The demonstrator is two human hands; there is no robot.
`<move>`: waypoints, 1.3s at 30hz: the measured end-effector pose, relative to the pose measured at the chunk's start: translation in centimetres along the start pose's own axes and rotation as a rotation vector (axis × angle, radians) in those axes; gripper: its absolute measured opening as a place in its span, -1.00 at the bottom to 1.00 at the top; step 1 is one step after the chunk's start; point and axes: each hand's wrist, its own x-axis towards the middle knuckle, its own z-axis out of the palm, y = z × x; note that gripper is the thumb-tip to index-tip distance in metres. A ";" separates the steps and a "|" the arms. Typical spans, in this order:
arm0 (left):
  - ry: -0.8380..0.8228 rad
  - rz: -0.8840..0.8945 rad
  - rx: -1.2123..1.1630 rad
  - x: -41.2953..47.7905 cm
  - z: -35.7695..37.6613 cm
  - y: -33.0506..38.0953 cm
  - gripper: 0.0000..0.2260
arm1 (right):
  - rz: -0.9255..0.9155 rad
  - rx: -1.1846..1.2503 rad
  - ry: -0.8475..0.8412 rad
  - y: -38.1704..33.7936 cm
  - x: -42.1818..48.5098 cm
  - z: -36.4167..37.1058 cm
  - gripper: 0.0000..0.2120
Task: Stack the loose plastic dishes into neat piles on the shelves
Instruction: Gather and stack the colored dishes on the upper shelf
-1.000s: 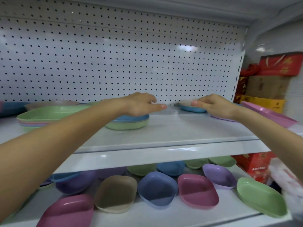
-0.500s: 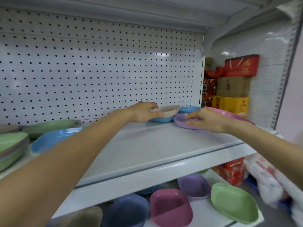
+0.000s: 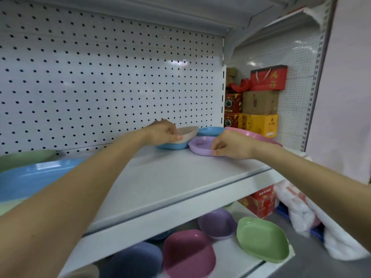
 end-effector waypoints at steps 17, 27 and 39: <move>0.316 0.065 -0.315 -8.1 -8.7 4.2 -0.92 | 0.072 0.361 0.412 -5.7 -2.8 -3.4 -0.88; 0.384 -0.135 -0.065 -22.7 -15.8 -0.7 -0.89 | -0.167 0.465 0.322 -16.1 -2.2 -1.5 -0.85; 0.394 -0.279 0.180 -34.7 -15.9 -8.5 -0.85 | -0.397 0.357 0.139 -26.5 -0.1 1.8 -0.96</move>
